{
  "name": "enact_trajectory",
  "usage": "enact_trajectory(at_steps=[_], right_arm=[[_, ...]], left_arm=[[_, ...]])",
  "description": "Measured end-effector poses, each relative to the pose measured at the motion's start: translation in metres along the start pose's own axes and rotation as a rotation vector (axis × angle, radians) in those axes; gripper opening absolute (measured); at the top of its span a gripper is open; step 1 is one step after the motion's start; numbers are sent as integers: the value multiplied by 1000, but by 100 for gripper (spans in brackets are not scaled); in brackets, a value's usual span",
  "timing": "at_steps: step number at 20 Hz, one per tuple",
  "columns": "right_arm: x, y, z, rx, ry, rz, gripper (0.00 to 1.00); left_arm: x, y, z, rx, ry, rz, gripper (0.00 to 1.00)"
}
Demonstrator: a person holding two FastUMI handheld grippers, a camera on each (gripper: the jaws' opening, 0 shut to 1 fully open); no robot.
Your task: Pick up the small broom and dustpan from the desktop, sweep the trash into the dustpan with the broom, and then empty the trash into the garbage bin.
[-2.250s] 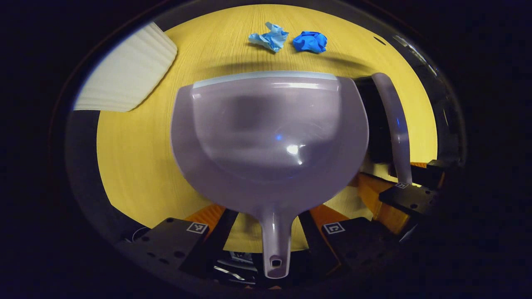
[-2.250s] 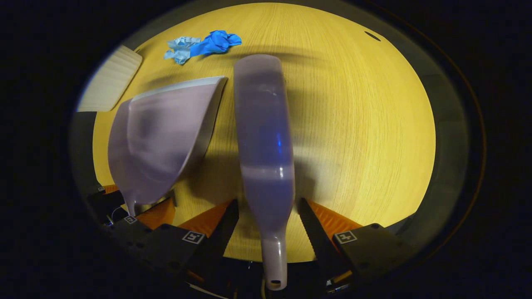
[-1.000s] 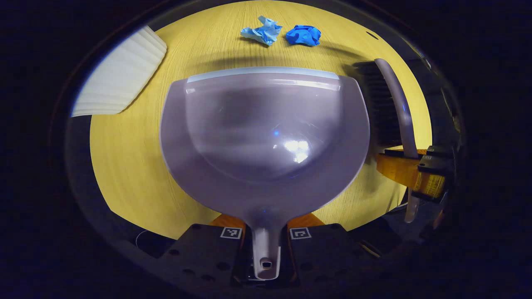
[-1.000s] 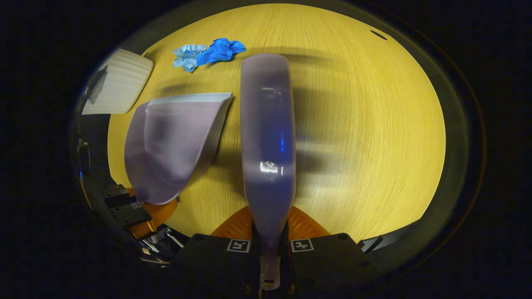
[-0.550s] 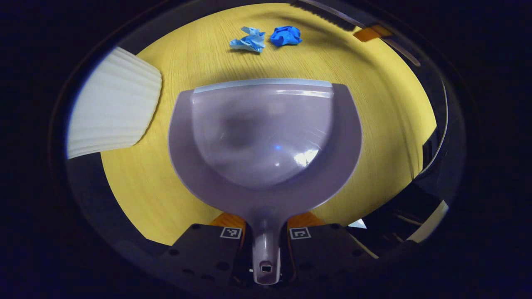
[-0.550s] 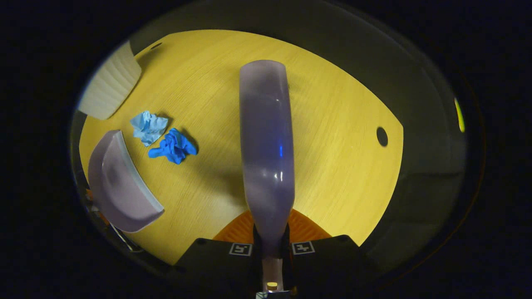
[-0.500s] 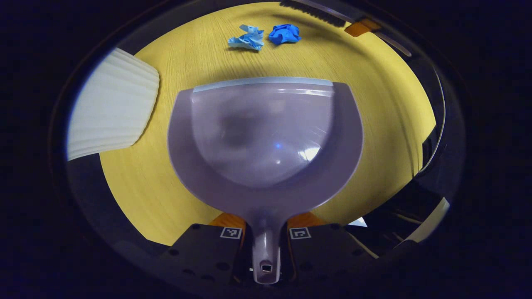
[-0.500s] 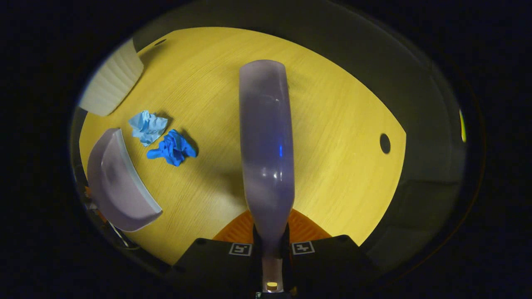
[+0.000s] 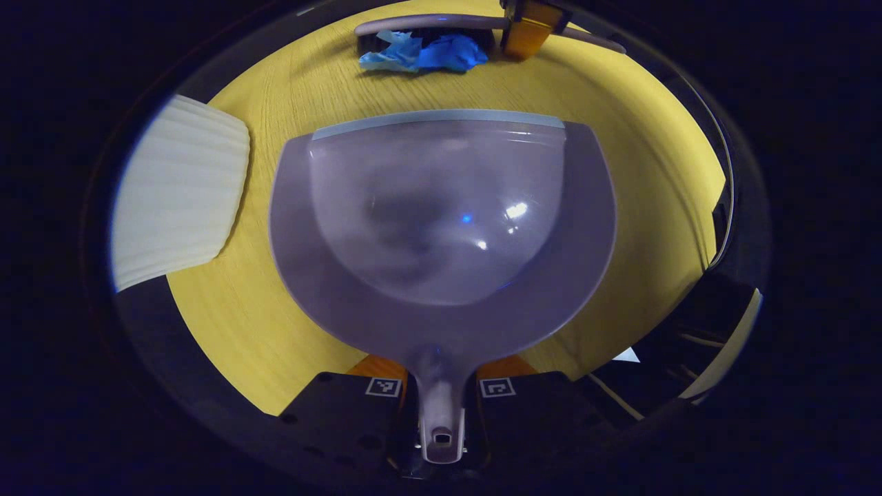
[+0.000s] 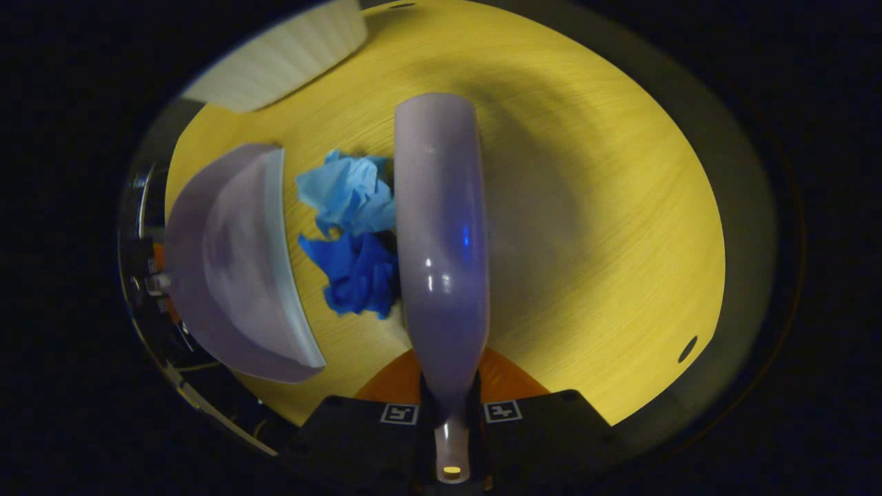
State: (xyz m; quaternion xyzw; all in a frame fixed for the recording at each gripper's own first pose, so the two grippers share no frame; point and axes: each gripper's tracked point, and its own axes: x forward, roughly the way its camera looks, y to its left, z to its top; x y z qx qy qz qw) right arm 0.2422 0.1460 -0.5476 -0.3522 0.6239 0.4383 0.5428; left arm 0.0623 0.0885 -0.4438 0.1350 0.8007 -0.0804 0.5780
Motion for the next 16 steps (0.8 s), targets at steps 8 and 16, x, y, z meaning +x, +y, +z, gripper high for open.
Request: enact_trajectory(at_steps=[8,16], right_arm=[[-33,67,-4,-172,90,374,20],[-74,42,15,4,-76,477,20]], left_arm=[[0,0,3,44,-47,17,25],[-16,-6,19,26,-176,30,25]])
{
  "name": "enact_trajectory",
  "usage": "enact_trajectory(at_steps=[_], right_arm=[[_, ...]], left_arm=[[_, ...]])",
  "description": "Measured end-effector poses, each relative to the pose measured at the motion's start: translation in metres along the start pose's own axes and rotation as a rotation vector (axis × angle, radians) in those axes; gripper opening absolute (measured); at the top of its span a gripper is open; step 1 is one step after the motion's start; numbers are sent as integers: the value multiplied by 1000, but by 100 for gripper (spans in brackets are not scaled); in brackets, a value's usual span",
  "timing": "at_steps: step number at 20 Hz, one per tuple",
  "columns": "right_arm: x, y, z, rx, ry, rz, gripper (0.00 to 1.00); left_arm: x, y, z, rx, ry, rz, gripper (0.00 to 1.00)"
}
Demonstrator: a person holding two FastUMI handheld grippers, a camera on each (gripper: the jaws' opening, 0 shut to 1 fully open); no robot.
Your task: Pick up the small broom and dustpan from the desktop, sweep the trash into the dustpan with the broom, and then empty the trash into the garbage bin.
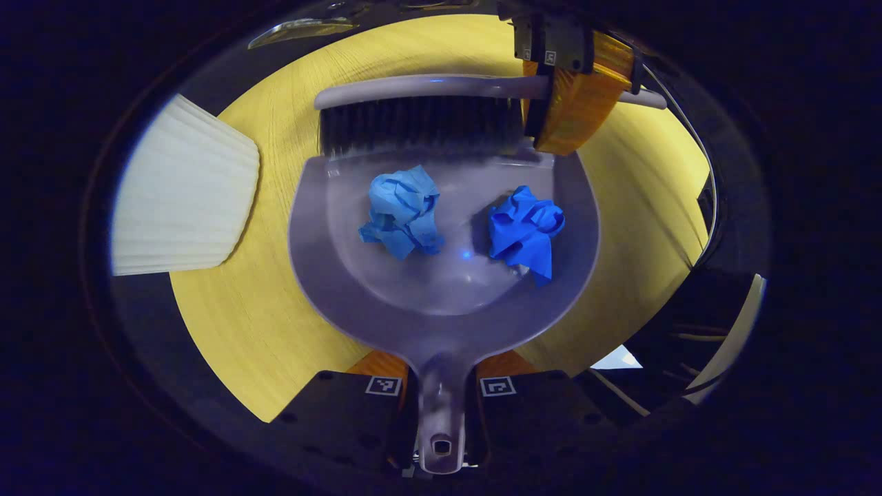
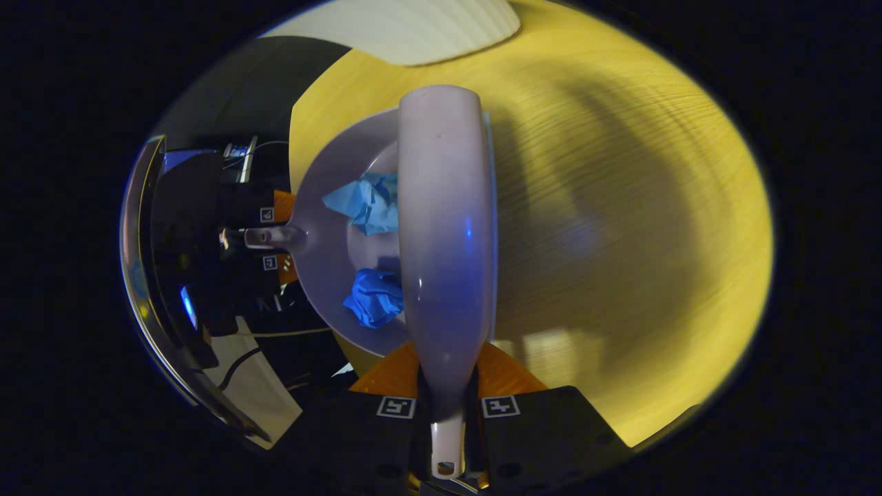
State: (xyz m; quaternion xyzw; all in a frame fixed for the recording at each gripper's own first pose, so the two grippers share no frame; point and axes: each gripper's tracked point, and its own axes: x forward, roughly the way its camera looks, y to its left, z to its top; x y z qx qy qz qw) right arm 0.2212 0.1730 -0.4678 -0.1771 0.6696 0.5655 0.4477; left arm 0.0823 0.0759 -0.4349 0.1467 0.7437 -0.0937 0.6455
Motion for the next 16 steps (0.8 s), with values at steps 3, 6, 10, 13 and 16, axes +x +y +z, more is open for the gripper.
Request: enact_trajectory(at_steps=[3,6,10,13,16], right_arm=[[-62,2,-3,20,-169,-37,20],[-145,15,-1,59,-390,-12,19],[-257,29,-13,35,-723,-30,19],[-310,12,-36,55,-936,-76,19],[-300,1,-67,101,-1060,-106,19]], left_arm=[[-7,1,7,15,-127,39,25],[-11,4,10,-9,-257,65,25],[-17,14,15,3,-412,177,27],[-22,39,30,22,-476,307,25],[-26,66,33,20,-468,425,25]])
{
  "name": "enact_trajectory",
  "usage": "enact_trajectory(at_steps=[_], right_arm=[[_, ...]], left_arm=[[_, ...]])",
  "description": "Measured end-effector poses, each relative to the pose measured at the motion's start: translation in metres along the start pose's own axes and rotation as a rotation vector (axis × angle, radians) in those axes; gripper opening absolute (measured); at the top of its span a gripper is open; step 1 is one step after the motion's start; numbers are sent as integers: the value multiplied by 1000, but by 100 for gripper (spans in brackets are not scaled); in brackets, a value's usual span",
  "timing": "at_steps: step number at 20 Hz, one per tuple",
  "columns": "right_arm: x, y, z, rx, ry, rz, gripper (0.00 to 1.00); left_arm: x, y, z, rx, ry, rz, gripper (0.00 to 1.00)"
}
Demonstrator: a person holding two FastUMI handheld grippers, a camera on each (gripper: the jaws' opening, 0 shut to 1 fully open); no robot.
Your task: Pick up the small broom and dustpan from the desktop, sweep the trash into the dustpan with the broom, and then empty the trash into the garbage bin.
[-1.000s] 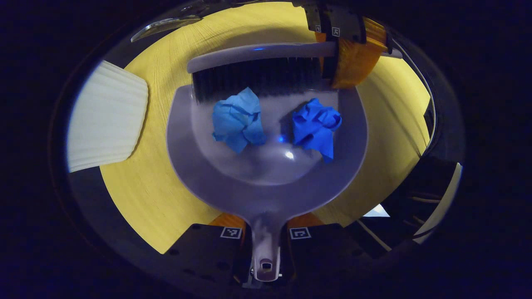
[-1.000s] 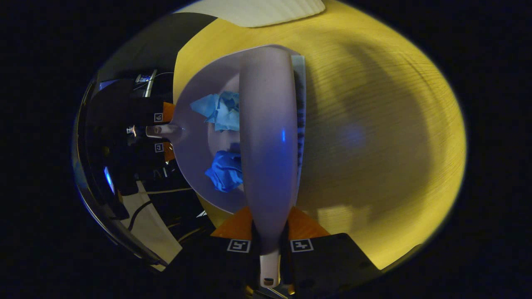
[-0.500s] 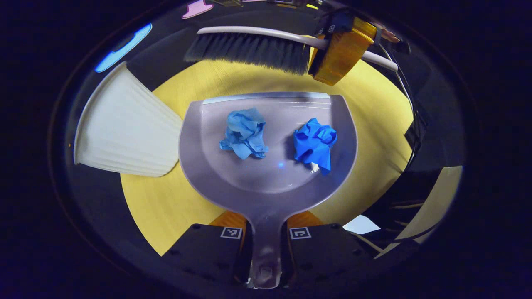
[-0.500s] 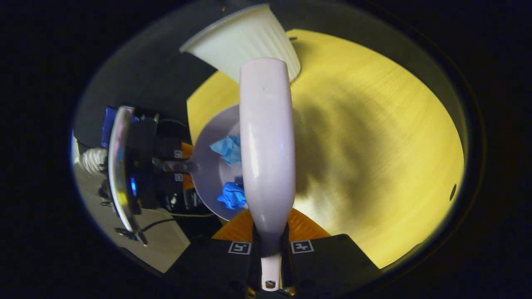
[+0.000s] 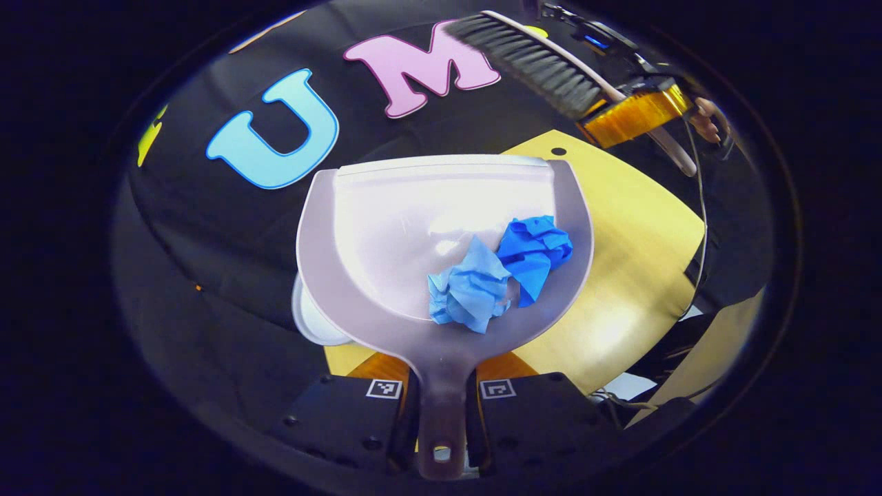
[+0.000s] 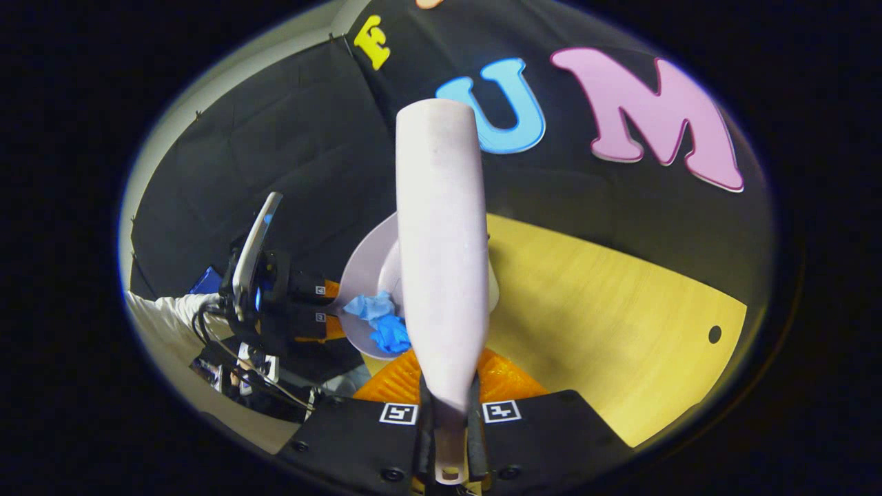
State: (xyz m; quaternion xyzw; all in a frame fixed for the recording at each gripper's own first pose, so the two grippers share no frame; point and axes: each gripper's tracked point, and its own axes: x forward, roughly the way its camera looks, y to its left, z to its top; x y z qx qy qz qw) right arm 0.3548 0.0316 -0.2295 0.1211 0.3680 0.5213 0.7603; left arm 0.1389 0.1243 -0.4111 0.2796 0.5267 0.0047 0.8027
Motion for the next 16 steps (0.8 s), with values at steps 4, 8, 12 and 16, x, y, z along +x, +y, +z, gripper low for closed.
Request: enact_trajectory(at_steps=[4,8,12,16], right_arm=[[-17,-19,-49,52,-74,-19,19],[-46,-29,-78,85,-112,-18,19],[-67,-48,-108,100,-101,-45,19],[-69,-79,-153,133,-84,-55,19]], left_arm=[[13,20,-10,162,111,270,24],[8,18,-10,279,266,443,25],[10,18,-14,474,390,575,25],[11,19,-10,668,436,637,25]])
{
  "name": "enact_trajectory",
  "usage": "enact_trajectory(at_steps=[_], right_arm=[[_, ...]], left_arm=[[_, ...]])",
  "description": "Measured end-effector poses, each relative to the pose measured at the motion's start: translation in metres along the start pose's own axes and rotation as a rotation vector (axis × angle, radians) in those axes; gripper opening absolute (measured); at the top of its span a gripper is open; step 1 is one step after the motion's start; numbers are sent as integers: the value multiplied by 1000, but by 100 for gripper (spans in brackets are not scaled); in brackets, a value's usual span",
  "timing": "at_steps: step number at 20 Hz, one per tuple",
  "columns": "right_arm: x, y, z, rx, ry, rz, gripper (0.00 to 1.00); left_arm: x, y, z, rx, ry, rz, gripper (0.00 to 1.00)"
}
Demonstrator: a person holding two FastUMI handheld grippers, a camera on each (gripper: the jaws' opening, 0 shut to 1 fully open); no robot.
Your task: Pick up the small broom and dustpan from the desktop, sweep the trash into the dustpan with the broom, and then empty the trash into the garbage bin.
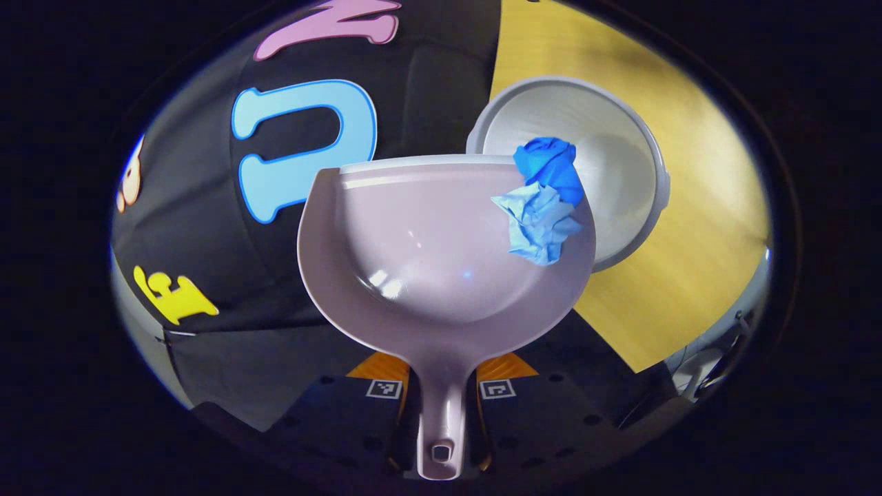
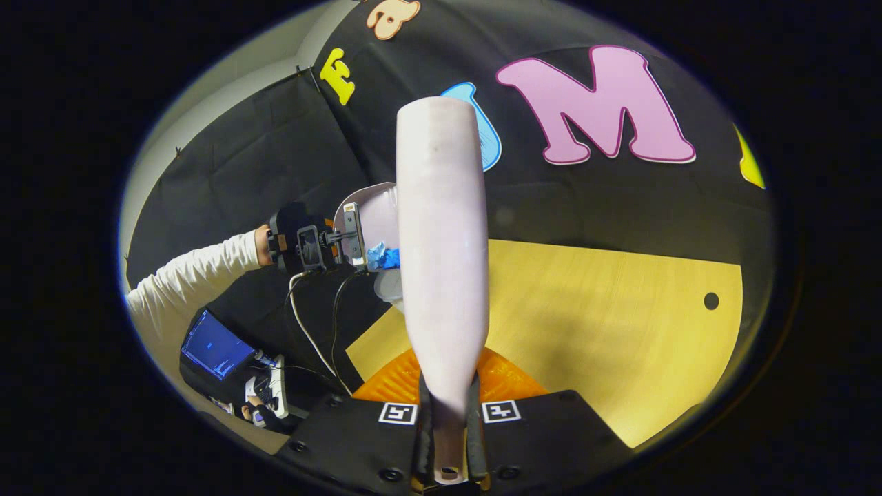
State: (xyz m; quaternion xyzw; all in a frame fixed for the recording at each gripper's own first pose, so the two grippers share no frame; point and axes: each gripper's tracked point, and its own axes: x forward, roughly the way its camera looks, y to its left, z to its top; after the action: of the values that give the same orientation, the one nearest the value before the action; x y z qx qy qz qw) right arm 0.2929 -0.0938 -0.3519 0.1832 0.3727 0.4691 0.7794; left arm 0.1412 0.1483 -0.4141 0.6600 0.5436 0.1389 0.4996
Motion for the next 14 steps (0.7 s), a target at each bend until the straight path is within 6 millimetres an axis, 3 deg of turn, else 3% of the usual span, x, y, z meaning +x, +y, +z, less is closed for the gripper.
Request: enact_trajectory(at_steps=[4,7,10,14], right_arm=[[4,-14,-18,19,17,-13,19],[5,-8,-14,8,28,-26,19],[7,-1,-13,19,18,-40,19],[-11,4,3,61,-38,-50,19]], left_arm=[[-5,-4,7,100,-34,60,25],[-4,-4,4,52,-73,68,25],[-14,-4,17,-151,-148,-11,24],[-45,2,46,-502,-322,-154,24]])
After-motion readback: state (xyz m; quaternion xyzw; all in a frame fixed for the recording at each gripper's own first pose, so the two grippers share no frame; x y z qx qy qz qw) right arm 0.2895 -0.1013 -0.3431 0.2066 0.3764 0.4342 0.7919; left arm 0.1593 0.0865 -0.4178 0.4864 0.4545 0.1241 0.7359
